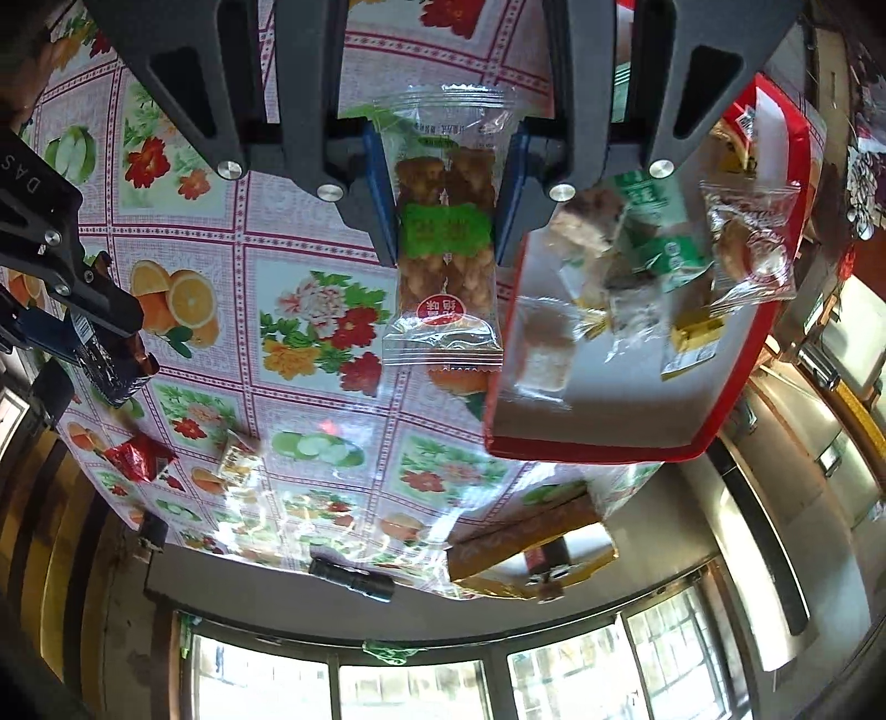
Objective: Organize snacks
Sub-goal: 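Carry the peanut bag and dark snack pack over the tray with both grippers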
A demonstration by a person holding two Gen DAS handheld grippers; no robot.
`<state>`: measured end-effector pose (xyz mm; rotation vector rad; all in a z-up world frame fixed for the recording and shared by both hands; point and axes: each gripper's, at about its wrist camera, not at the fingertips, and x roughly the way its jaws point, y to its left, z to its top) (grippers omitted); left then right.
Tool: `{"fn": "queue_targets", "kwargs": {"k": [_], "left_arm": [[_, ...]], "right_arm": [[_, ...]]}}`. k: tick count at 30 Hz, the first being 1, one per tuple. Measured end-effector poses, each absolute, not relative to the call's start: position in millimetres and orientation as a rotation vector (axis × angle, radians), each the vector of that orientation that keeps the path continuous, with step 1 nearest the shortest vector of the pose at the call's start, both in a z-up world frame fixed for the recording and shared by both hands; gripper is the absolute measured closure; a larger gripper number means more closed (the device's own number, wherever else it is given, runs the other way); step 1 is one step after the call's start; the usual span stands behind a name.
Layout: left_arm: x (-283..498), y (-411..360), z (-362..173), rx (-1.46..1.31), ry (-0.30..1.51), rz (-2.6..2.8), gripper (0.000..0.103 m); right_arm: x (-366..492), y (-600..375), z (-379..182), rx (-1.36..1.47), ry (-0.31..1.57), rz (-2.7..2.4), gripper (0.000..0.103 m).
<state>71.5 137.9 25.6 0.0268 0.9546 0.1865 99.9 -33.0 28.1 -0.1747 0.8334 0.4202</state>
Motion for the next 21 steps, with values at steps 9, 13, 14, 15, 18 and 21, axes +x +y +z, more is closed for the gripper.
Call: {"fn": "queue_targets", "kwargs": {"k": [9, 13, 14, 15, 18, 21], "left_arm": [[59.5, 158.5, 28.8, -0.001, 0.944, 0.198, 0.069], [55.6, 160.0, 30.3, -0.006, 0.939, 0.189, 0.069], [54.4, 160.5, 31.0, -0.007, 0.938, 0.186, 0.069], [53.1, 161.2, 31.7, -0.010, 0.936, 0.184, 0.069], [45.9, 166.9, 35.7, -0.019, 0.929, 0.184, 0.069], [39.2, 176.7, 42.2, -0.028, 0.919, 0.198, 0.069]], "right_arm": [[92.5, -9.3, 33.8, -0.199, 0.826, 0.446, 0.051], [88.6, -4.8, 34.8, -0.204, 0.824, 0.443, 0.051], [87.3, -3.6, 35.3, -0.207, 0.825, 0.443, 0.051], [85.5, -1.8, 36.0, -0.215, 0.823, 0.440, 0.051], [79.3, 6.4, 37.1, -0.267, 0.818, 0.420, 0.051], [72.5, 15.9, 38.2, -0.324, 0.805, 0.397, 0.051]]}}
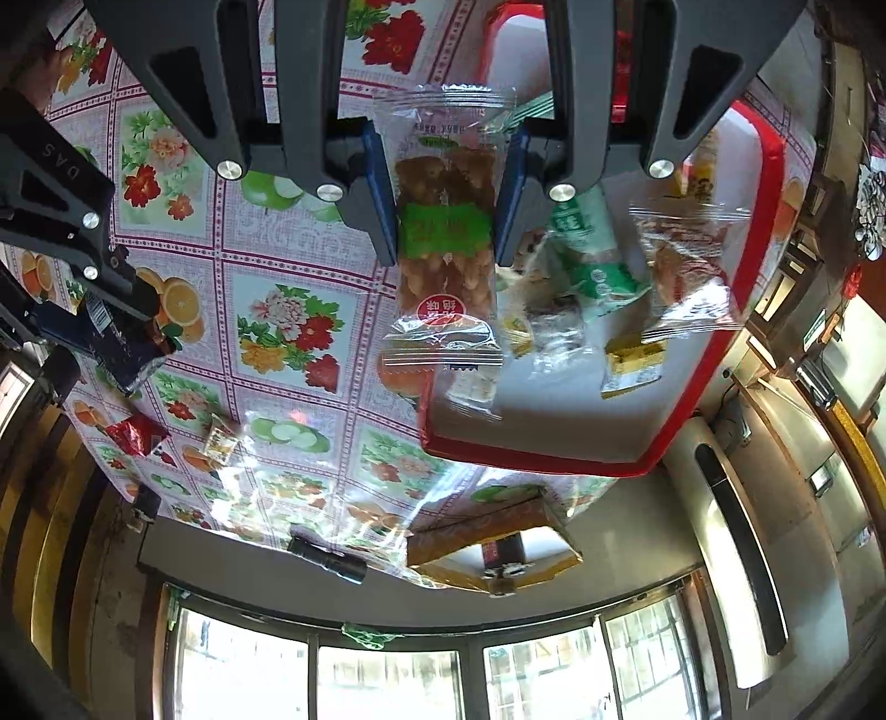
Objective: Organize snacks
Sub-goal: 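Carry the peanut bag and dark snack pack over the tray with both grippers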
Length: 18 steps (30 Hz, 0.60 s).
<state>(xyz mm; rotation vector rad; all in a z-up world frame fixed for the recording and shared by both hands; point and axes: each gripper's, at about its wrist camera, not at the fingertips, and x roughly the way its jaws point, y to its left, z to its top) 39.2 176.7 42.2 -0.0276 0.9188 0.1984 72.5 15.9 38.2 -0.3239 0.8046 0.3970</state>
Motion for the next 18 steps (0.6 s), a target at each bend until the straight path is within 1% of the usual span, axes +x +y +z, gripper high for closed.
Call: {"fn": "queue_targets", "kwargs": {"k": [8, 16, 18], "left_arm": [[21.0, 218.0, 57.6, -0.058, 0.896, 0.286, 0.069], [10.6, 250.7, 63.0, -0.096, 0.904, 0.339, 0.069], [9.8, 254.6, 64.1, -0.101, 0.906, 0.346, 0.069]], "right_arm": [[57.4, 53.2, 30.7, -0.431, 0.815, 0.464, 0.051], [11.3, 89.6, 17.6, -0.521, 0.892, 0.659, 0.051], [-1.5, 94.9, 16.7, -0.499, 0.924, 0.744, 0.051]]}}
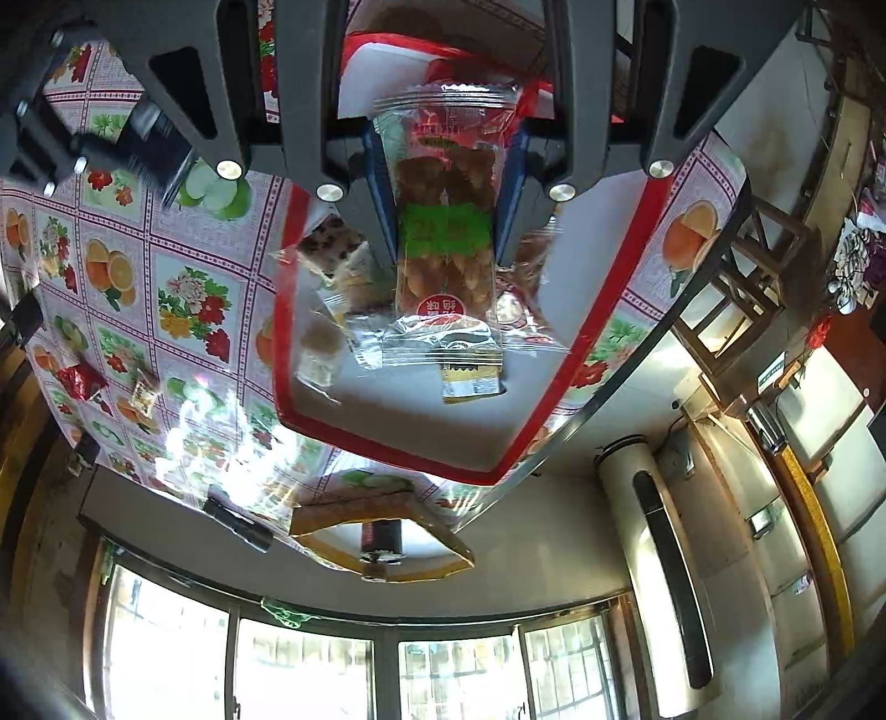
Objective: Organize snacks
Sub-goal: 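Carry the peanut bag and dark snack pack over the tray with both grippers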
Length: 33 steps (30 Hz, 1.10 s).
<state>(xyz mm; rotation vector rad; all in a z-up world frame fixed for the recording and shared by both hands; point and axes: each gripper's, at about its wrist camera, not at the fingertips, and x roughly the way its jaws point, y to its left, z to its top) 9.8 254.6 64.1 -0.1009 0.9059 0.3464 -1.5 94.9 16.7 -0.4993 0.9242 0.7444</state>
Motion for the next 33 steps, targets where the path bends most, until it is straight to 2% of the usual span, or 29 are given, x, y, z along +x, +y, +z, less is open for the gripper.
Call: {"fn": "queue_targets", "kwargs": {"k": [9, 33], "left_arm": [[7.2, 268.7, 66.1, -0.107, 0.912, 0.387, 0.069], [12.9, 277.3, 58.2, -0.114, 0.935, 0.398, 0.069]], "right_arm": [[-47.4, 118.9, 4.9, -0.547, 0.994, 0.941, 0.051], [-71.9, 138.2, -16.8, -0.581, 1.070, 1.035, 0.051]]}}
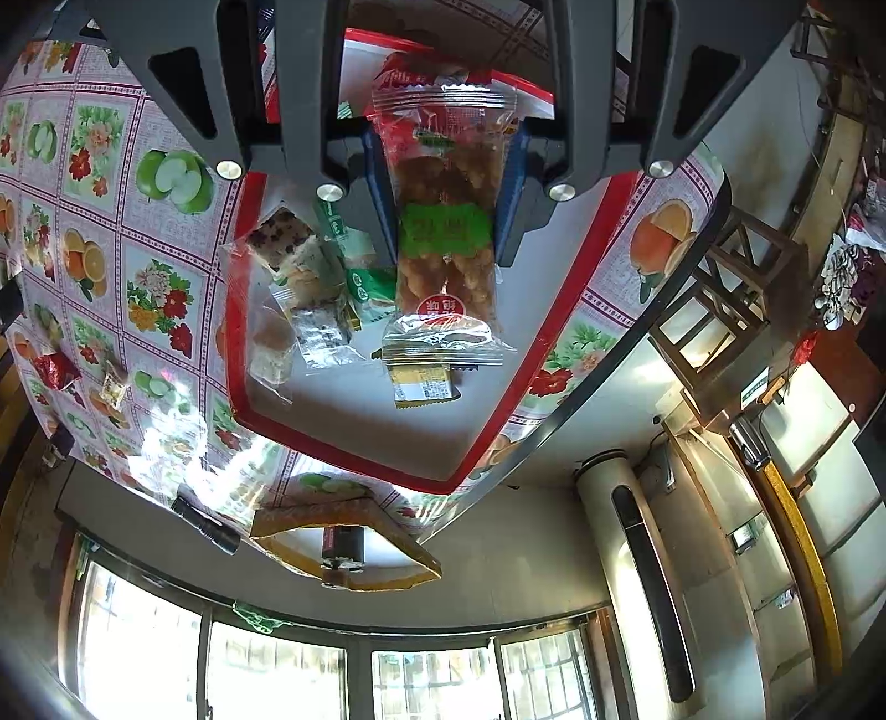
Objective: Organize snacks
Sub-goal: 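Carry the peanut bag and dark snack pack over the tray with both grippers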
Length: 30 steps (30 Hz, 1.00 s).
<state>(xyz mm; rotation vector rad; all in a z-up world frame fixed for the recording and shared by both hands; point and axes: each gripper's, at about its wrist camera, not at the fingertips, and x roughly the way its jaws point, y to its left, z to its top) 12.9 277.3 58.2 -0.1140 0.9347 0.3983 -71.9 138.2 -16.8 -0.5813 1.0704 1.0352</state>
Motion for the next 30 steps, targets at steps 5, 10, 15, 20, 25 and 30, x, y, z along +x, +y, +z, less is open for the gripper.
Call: {"fn": "queue_targets", "kwargs": {"k": [5, 10, 15, 20, 25, 30], "left_arm": [[12.6, 281.2, 55.2, -0.117, 0.942, 0.402, 0.069], [12.5, 285.5, 52.9, -0.120, 0.948, 0.401, 0.069], [13.1, 288.5, 51.0, -0.122, 0.951, 0.400, 0.069], [13.3, 289.7, 50.6, -0.120, 0.951, 0.400, 0.069], [14.1, 293.7, 47.5, -0.124, 0.957, 0.397, 0.069], [15.8, 300.6, 45.1, -0.130, 0.958, 0.388, 0.069]], "right_arm": [[-69.1, 139.2, -19.2, -0.596, 1.074, 1.025, 0.051], [-68.1, 145.9, -22.6, -0.629, 1.071, 1.005, 0.051], [-70.1, 147.3, -24.1, -0.653, 1.068, 0.988, 0.051], [-71.4, 149.2, -26.6, -0.682, 1.062, 0.972, 0.050], [-68.8, 149.7, -25.5, -0.677, 1.055, 0.969, 0.050], [-23.5, 140.8, 1.4, -0.482, 1.019, 0.969, 0.050]]}}
